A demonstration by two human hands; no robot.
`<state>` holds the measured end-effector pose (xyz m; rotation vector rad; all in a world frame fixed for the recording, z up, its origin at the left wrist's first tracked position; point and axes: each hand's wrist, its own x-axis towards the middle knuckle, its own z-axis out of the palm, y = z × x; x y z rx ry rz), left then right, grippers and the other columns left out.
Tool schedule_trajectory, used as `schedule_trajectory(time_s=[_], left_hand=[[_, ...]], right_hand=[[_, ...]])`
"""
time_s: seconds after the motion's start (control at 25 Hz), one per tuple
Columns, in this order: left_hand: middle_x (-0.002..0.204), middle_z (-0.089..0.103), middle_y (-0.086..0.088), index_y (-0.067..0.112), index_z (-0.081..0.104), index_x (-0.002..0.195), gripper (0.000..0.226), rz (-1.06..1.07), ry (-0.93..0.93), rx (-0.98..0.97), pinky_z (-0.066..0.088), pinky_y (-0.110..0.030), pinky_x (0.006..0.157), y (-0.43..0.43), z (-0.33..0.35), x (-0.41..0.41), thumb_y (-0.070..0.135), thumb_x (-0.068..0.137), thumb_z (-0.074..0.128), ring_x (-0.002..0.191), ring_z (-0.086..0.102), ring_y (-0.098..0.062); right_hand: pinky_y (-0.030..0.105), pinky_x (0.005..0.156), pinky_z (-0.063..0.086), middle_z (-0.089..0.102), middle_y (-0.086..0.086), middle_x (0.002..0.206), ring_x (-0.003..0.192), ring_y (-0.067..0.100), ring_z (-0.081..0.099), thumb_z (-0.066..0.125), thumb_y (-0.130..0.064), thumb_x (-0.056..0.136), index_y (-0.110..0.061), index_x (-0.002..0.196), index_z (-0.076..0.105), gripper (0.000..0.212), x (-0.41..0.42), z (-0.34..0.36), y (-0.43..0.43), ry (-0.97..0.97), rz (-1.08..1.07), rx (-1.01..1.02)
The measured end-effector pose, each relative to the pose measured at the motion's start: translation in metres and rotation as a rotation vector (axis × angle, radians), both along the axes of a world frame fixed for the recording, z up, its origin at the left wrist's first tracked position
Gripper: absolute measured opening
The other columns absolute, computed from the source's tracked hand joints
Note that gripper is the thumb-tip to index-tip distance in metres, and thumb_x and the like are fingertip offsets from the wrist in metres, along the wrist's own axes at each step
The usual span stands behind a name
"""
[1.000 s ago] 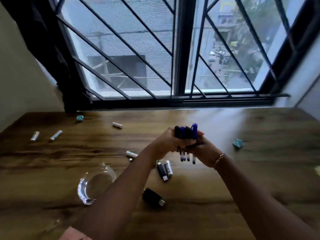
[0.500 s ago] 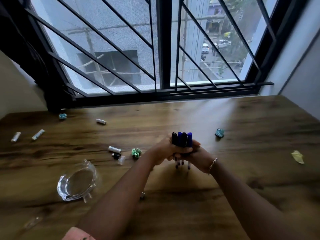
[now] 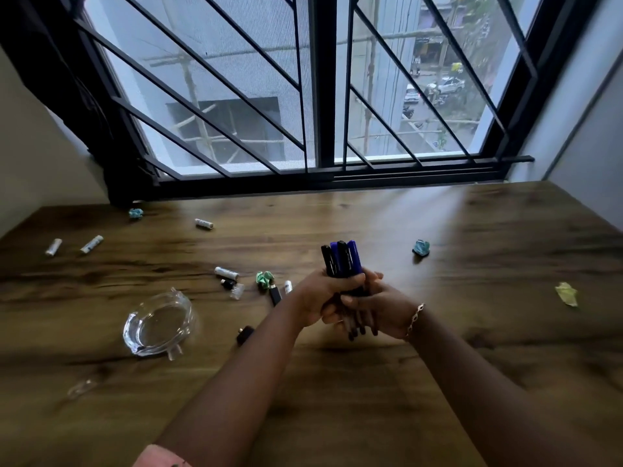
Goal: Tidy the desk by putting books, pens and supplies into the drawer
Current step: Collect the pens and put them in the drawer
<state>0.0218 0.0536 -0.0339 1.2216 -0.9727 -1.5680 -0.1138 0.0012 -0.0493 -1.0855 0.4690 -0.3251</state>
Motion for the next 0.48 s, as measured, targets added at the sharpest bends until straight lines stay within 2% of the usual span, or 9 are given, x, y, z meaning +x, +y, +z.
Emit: schedule_trajectory(time_s=[0.04, 0.12, 0.2, 0.32, 0.4, 0.48], left_hand=[[0.098, 0.071, -0.005, 0.002, 0.063, 0.108, 0.021, 0.033, 0.017, 0.011, 0.044, -0.018, 0.046, 0.006, 0.003, -0.006, 0.011, 0.093, 0.051, 0.065, 0.063, -0.012], [0.069, 0.068, 0.001, -0.003, 0.06, 0.115, 0.028, 0.091, 0.008, 0.046, 0.036, -0.011, 0.034, 0.017, 0.002, -0.016, 0.011, 0.095, 0.047, 0.041, 0.054, -0.002], [0.058, 0.065, 0.003, -0.001, 0.063, 0.111, 0.026, 0.126, 0.002, 0.086, 0.032, -0.011, 0.031, 0.029, -0.003, -0.03, 0.014, 0.094, 0.05, 0.033, 0.048, -0.003], [0.067, 0.064, -0.004, 0.001, 0.065, 0.107, 0.026, 0.148, 0.022, 0.113, 0.036, -0.017, 0.031, 0.045, -0.012, -0.05, 0.018, 0.09, 0.057, 0.04, 0.048, -0.014], [0.075, 0.063, -0.007, 0.003, 0.064, 0.104, 0.025, 0.183, 0.063, 0.117, 0.042, -0.02, 0.035, 0.054, -0.017, -0.068, 0.019, 0.085, 0.062, 0.05, 0.054, -0.018], [0.08, 0.063, -0.008, 0.004, 0.059, 0.107, 0.029, 0.283, 0.096, 0.121, 0.047, -0.023, 0.042, 0.062, -0.021, -0.091, 0.021, 0.085, 0.063, 0.057, 0.061, -0.017]], right_hand=[[0.037, 0.065, 0.058, 0.069, 0.014, 0.083, 0.075, 0.025, 0.069, 0.051, 0.004, 0.085, -0.008, 0.112, 0.055, 0.03, -0.004, 0.001, 0.006, -0.024, -0.009, 0.074], [0.036, 0.065, 0.058, 0.069, 0.014, 0.084, 0.076, 0.025, 0.069, 0.051, -0.001, 0.083, -0.005, 0.108, 0.058, 0.026, -0.013, -0.002, 0.018, -0.024, -0.014, 0.155], [0.035, 0.062, 0.058, 0.067, 0.015, 0.08, 0.07, 0.025, 0.067, 0.05, 0.001, 0.085, -0.003, 0.109, 0.057, 0.026, -0.023, -0.004, 0.03, 0.016, -0.023, 0.159], [0.031, 0.054, 0.056, 0.061, 0.016, 0.071, 0.057, 0.023, 0.063, 0.043, 0.007, 0.09, 0.0, 0.111, 0.052, 0.024, -0.042, -0.006, 0.05, 0.073, -0.041, 0.111], [0.027, 0.052, 0.056, 0.059, 0.014, 0.072, 0.054, 0.018, 0.062, 0.043, 0.006, 0.091, -0.001, 0.103, 0.055, 0.019, -0.06, -0.002, 0.059, 0.124, -0.065, 0.062], [0.022, 0.05, 0.054, 0.06, 0.011, 0.073, 0.053, 0.015, 0.062, 0.046, 0.005, 0.091, -0.003, 0.092, 0.058, 0.014, -0.083, 0.004, 0.063, 0.253, -0.142, -0.129]])
